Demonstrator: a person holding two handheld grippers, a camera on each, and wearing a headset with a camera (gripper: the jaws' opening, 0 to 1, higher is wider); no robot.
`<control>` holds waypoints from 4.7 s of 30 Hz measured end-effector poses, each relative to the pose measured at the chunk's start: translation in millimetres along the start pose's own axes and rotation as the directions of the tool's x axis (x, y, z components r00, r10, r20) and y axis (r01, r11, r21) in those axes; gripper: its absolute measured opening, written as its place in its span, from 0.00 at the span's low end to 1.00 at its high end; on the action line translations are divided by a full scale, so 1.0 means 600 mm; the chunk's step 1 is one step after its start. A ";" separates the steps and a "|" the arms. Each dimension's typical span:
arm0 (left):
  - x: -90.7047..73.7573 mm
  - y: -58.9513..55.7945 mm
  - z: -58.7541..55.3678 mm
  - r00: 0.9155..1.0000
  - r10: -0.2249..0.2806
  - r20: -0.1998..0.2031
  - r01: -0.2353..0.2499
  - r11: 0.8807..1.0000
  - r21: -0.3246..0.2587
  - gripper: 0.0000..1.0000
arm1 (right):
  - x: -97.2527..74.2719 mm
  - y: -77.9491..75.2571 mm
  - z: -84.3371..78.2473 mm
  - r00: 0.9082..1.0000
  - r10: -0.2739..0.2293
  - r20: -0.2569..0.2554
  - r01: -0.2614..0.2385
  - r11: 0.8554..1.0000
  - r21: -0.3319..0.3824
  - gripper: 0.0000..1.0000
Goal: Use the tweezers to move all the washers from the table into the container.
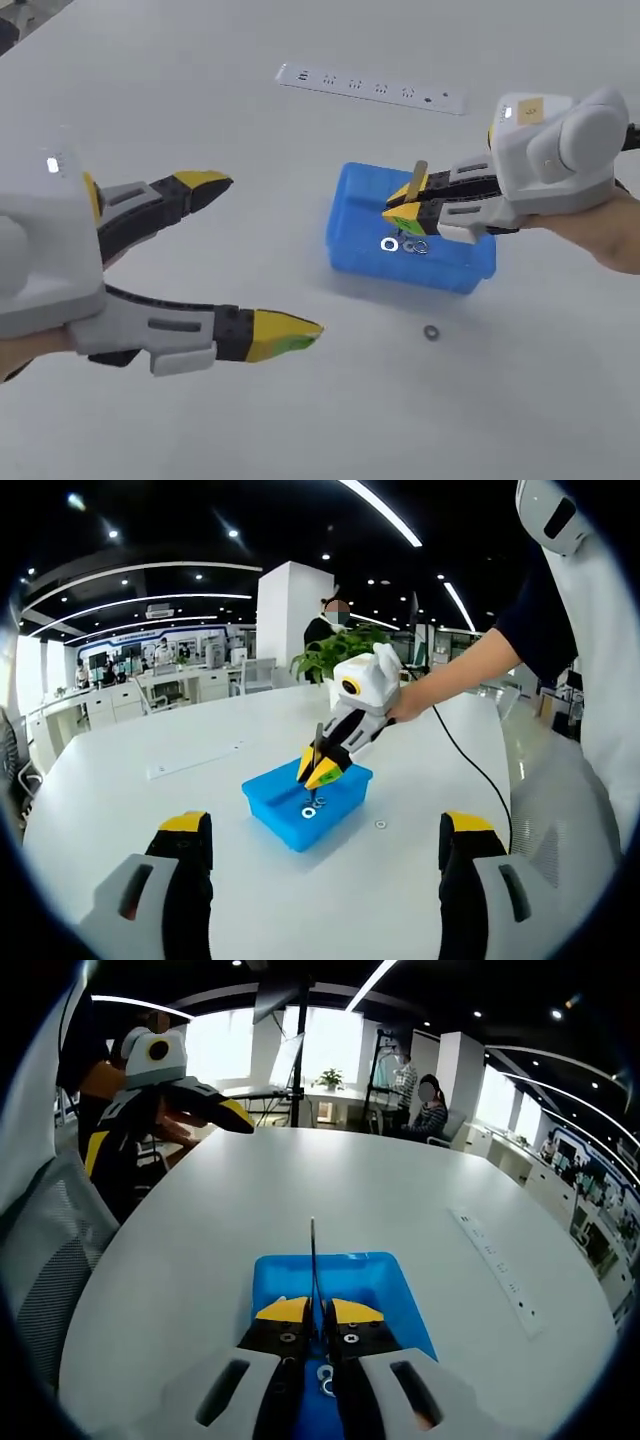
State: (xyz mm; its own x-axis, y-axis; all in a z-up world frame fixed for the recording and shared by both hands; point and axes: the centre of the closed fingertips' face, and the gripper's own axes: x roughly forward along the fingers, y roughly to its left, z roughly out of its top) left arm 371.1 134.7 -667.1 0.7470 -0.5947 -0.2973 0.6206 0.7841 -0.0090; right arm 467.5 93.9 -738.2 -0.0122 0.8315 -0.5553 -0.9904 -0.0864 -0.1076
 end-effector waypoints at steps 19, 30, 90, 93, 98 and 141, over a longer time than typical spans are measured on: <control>0.148 0.007 0.095 0.986 -0.148 0.081 0.142 0.987 0.074 0.83 | -0.004 0.005 0.004 1.000 0.008 -0.008 -0.008 1.000 -0.014 0.07; 0.196 0.014 0.082 0.967 -0.253 0.007 0.251 0.962 0.110 0.37 | -0.007 0.006 0.007 1.000 0.007 -0.005 -0.007 1.000 -0.024 0.07; 0.171 -0.057 0.113 0.925 -0.380 -0.027 0.374 0.891 0.258 0.05 | -0.202 0.055 -0.091 0.974 -0.225 -0.001 0.223 0.963 0.150 0.56; 0.164 -0.077 0.121 0.920 -0.393 -0.019 0.383 0.885 0.263 0.05 | -0.211 0.060 -0.097 0.970 -0.243 0.000 0.240 0.957 0.162 0.59; 0.159 -0.116 0.113 0.906 -0.421 -0.032 0.412 0.866 0.283 0.05 | -0.213 0.081 -0.105 0.971 -0.241 0.003 0.237 0.956 0.172 0.63; 0.185 -0.176 -0.003 0.885 -0.445 -0.135 0.465 0.845 0.263 0.05 | -0.184 0.204 -0.168 0.991 -0.130 0.013 0.119 0.943 0.312 0.76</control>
State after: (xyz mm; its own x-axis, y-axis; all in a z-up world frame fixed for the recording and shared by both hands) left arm 388.5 -13.7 -700.8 0.3527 -0.8514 -0.3882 0.9348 0.3393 0.1051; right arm 361.5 -63.5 -773.2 0.1148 0.8428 -0.5258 -0.9779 0.1891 0.0896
